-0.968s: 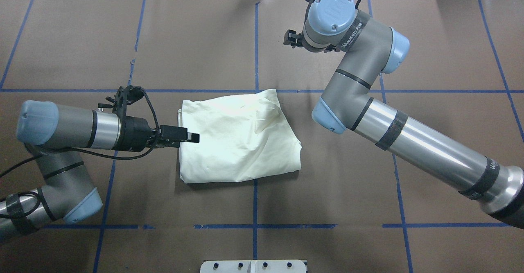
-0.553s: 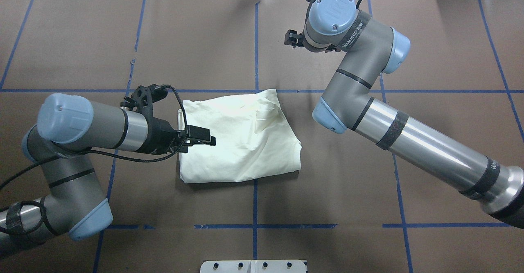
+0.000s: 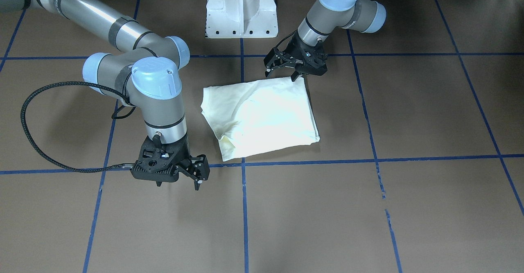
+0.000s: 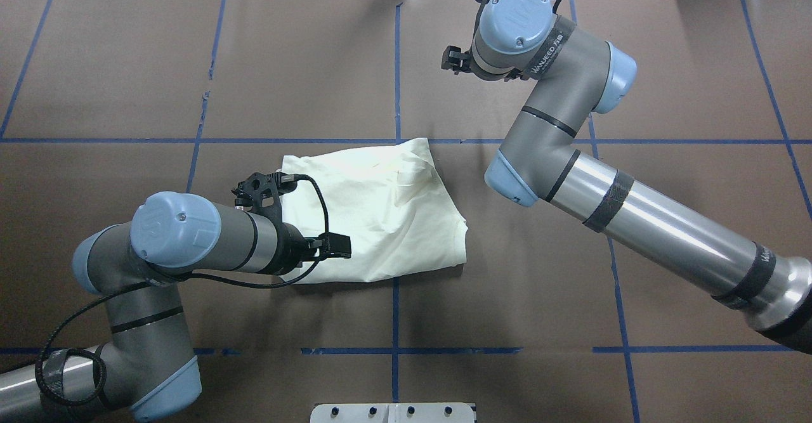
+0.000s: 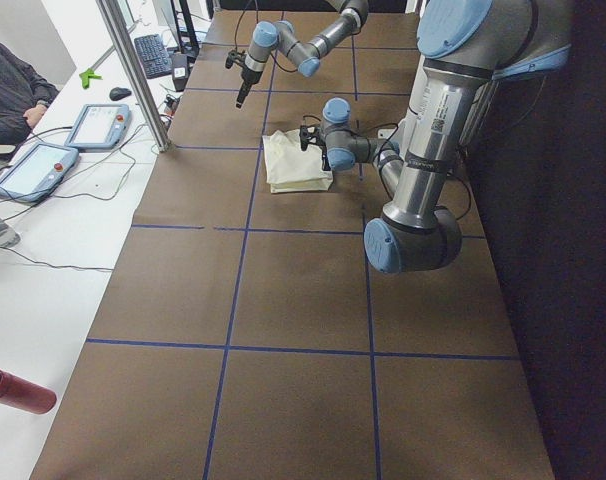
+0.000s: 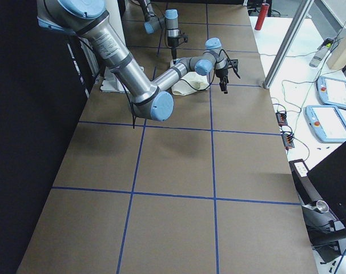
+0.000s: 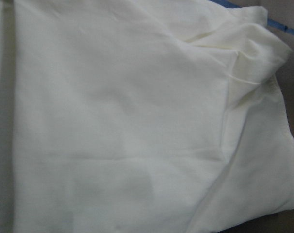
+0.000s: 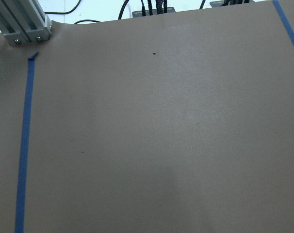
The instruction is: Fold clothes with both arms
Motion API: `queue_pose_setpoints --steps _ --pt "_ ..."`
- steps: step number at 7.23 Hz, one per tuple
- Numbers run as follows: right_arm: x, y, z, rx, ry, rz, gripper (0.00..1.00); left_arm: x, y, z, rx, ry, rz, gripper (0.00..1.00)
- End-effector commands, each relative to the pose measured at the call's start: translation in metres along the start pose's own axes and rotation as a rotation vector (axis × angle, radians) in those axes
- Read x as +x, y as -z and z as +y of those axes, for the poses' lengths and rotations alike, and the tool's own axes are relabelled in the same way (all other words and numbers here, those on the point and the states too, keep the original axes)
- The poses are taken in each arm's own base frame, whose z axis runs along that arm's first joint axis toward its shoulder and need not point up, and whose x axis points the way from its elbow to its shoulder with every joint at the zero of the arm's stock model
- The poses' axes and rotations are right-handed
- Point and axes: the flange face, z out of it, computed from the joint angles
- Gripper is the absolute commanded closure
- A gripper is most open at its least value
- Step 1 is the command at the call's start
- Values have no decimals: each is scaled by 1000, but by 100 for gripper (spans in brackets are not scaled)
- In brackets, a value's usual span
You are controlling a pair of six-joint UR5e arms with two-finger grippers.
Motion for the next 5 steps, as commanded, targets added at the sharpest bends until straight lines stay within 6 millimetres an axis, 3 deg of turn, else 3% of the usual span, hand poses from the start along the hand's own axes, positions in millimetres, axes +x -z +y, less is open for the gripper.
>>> queue_pose_setpoints --steps 1,4,5 --pt "0 0 0 0 0 0 0 -7 -3 -6 23 -11 -46 0" --pt "0 0 0 0 0 0 0 -27 -17 2 17 -27 -90 0" --pt "1 -1 0 0 0 1 0 -25 -25 15 1 -38 -94 0"
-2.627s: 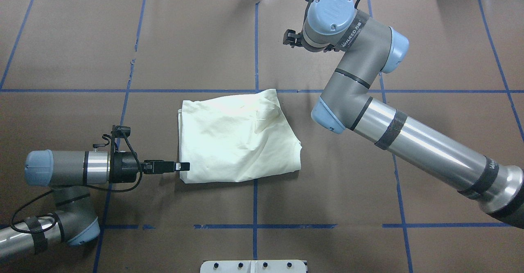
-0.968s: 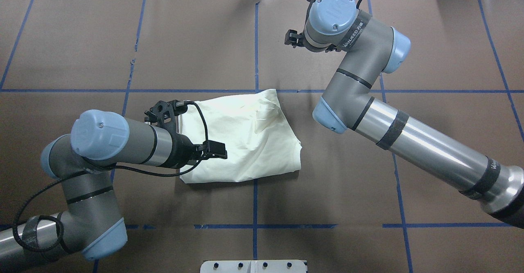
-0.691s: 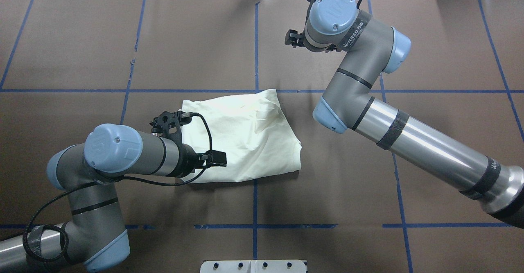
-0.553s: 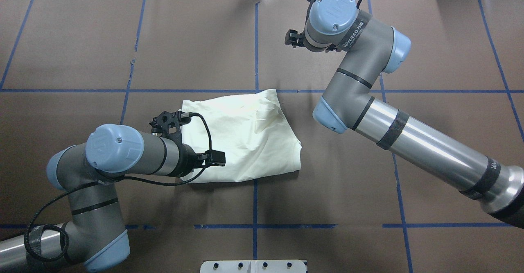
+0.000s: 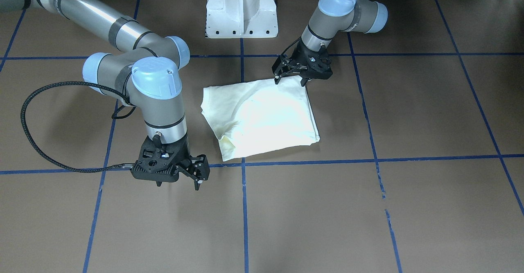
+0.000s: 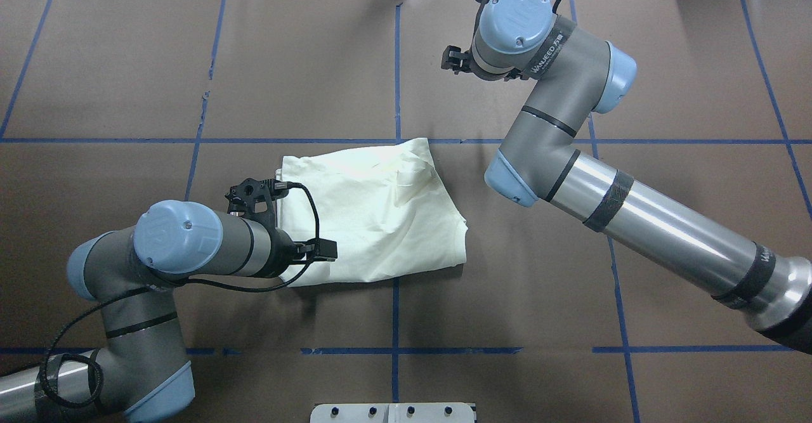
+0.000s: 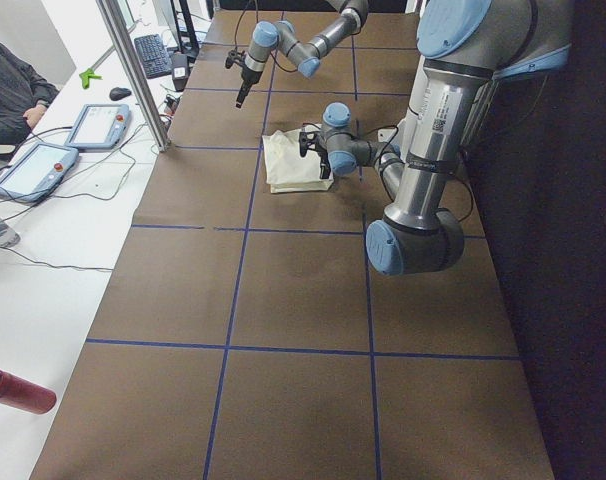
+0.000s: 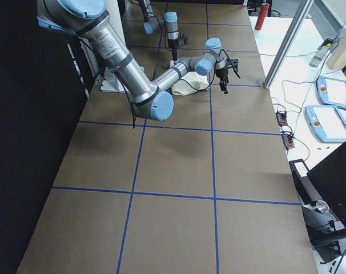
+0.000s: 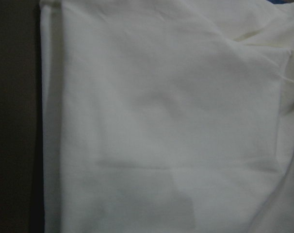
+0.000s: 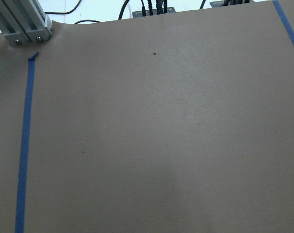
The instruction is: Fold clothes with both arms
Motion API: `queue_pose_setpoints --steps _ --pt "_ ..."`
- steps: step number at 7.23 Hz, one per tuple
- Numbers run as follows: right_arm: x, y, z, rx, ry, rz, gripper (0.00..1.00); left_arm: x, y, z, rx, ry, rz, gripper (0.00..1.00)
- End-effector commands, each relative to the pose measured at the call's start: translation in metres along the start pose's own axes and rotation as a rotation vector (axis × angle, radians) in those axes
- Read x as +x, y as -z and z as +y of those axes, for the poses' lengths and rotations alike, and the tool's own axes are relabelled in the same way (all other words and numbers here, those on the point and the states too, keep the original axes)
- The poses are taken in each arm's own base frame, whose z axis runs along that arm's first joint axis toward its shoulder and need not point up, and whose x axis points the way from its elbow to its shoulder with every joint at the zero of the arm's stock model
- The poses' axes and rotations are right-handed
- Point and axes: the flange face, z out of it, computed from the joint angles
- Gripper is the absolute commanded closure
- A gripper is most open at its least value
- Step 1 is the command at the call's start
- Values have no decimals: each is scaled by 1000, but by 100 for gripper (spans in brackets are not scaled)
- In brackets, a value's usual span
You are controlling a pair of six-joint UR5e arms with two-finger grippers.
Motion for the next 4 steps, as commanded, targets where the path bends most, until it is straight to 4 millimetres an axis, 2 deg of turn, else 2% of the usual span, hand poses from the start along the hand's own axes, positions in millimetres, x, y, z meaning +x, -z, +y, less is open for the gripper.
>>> queue_pose_setpoints --steps 1,4 --pt "1 -1 0 0 0 1 0 1 -10 16 -17 -14 -9 0" --pt "1 -1 0 -8 2 2 0 5 -7 18 -9 -20 -1 0"
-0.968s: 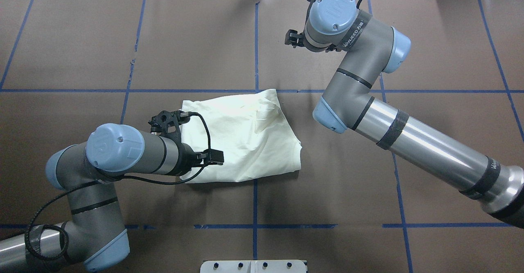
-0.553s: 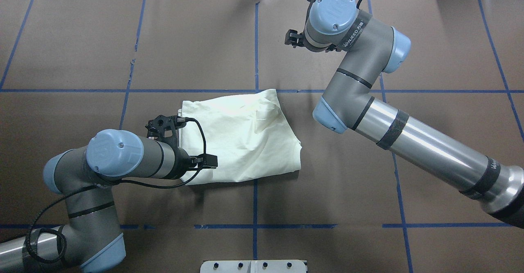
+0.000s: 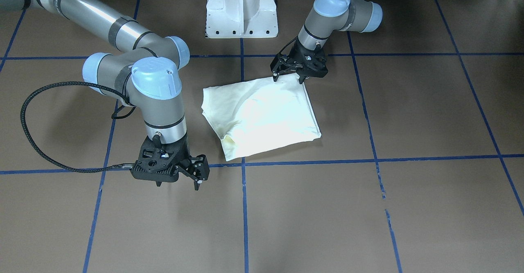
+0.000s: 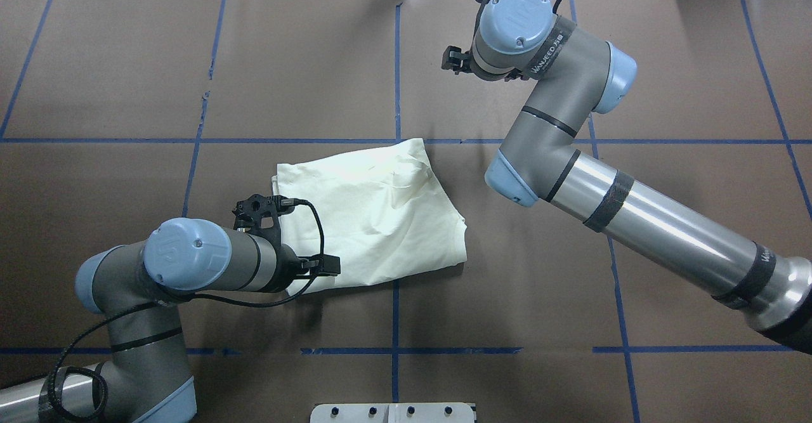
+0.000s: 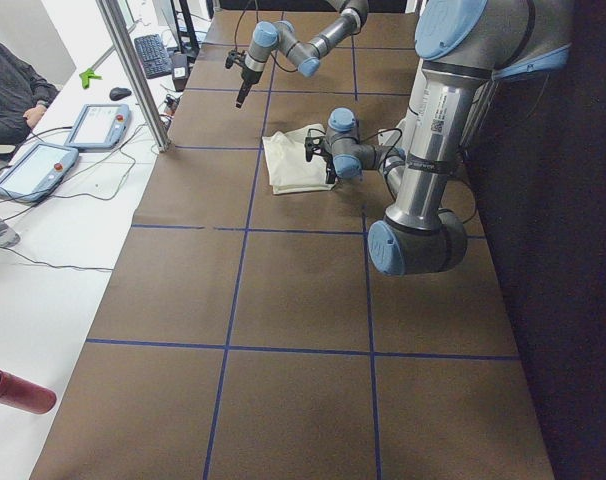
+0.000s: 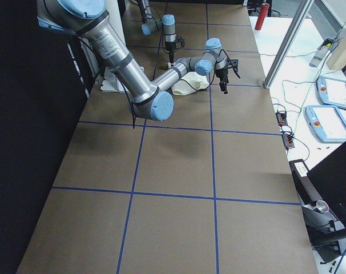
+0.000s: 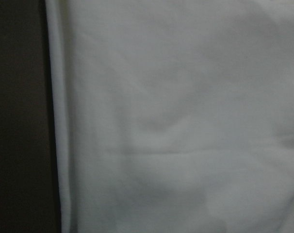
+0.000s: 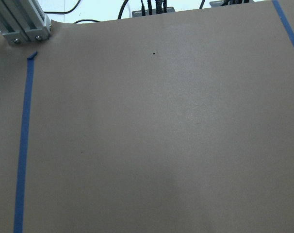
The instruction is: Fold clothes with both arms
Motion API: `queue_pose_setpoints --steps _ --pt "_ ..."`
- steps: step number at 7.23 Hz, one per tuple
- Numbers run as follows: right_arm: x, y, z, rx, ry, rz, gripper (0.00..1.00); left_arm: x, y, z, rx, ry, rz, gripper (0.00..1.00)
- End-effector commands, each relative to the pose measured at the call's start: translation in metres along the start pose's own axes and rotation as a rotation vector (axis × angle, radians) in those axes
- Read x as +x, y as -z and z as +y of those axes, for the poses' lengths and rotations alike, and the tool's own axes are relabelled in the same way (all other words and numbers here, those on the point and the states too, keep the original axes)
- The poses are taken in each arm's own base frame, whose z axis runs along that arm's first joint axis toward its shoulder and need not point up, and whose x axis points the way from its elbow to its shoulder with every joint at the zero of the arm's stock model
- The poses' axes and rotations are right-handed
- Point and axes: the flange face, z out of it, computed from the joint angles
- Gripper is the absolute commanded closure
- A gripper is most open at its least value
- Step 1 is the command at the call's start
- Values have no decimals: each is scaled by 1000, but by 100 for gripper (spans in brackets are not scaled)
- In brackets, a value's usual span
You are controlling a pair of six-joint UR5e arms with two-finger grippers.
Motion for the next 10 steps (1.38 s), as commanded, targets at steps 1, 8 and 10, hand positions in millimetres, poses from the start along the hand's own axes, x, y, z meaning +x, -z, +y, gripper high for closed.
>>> queue_pose_setpoints --steps 1,8,10 --pt "4 2 -5 -53 -9 -15 0 4 15 -13 18 -19 -21 0" --pt "287 86 -133 -271 338 -24 0 -119 234 -204 157 -416 -255 0" --pt "423 105 -143 -297 400 -45 0 -221 301 -237 155 -535 -342 0"
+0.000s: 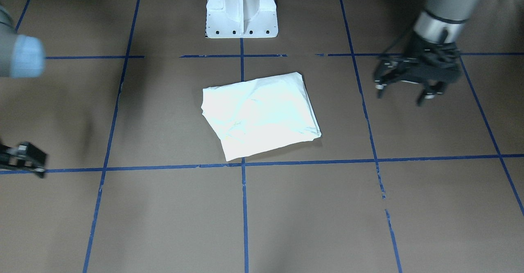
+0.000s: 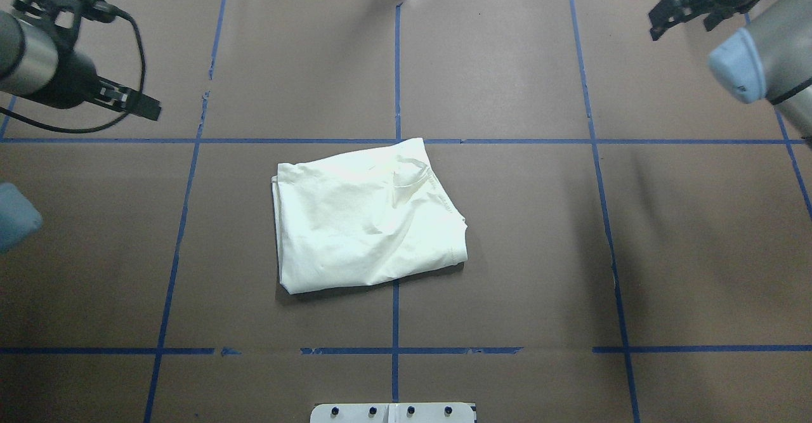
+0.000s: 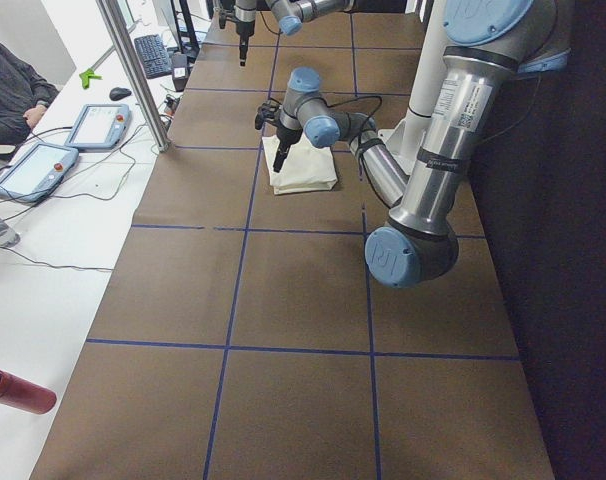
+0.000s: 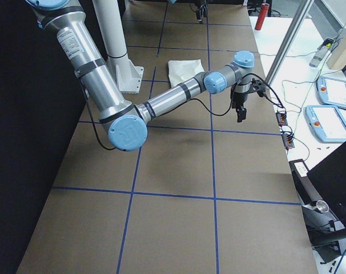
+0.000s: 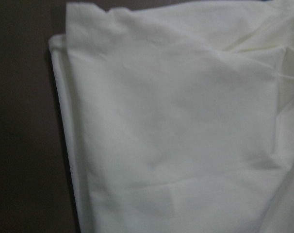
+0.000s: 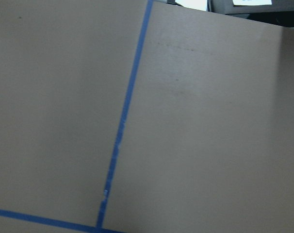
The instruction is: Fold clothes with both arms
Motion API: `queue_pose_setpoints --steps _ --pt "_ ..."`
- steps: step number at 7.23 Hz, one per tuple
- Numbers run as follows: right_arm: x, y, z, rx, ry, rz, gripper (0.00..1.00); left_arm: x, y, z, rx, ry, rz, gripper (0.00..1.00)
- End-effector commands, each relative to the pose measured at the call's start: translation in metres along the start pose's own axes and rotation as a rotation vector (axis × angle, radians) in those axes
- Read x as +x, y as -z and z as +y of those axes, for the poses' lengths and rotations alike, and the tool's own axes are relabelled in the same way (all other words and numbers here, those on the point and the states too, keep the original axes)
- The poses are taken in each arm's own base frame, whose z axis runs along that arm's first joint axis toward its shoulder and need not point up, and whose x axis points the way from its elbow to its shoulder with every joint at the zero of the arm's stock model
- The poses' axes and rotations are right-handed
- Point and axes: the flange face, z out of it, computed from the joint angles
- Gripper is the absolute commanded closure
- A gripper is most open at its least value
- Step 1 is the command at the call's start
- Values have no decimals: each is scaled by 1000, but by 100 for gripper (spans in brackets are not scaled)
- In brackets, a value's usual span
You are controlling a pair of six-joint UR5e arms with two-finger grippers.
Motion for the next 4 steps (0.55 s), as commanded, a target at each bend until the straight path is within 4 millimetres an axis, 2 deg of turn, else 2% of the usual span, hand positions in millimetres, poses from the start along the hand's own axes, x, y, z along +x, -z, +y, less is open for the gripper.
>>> queue_pose_setpoints --steps 1,2,3,4 --pt "135 14 55 -28 37 10 0 -134 40 16 3 -125 -112 0" --pt "177 22 75 -43 -29 19 0 -197 46 22 -21 -150 -147 0" --pt "216 27 109 -82 -135 -42 0 -273 48 37 -55 -110 -101 0" --pt "264 20 162 -99 -231 -38 0 -335 39 59 -87 -1 -58 0"
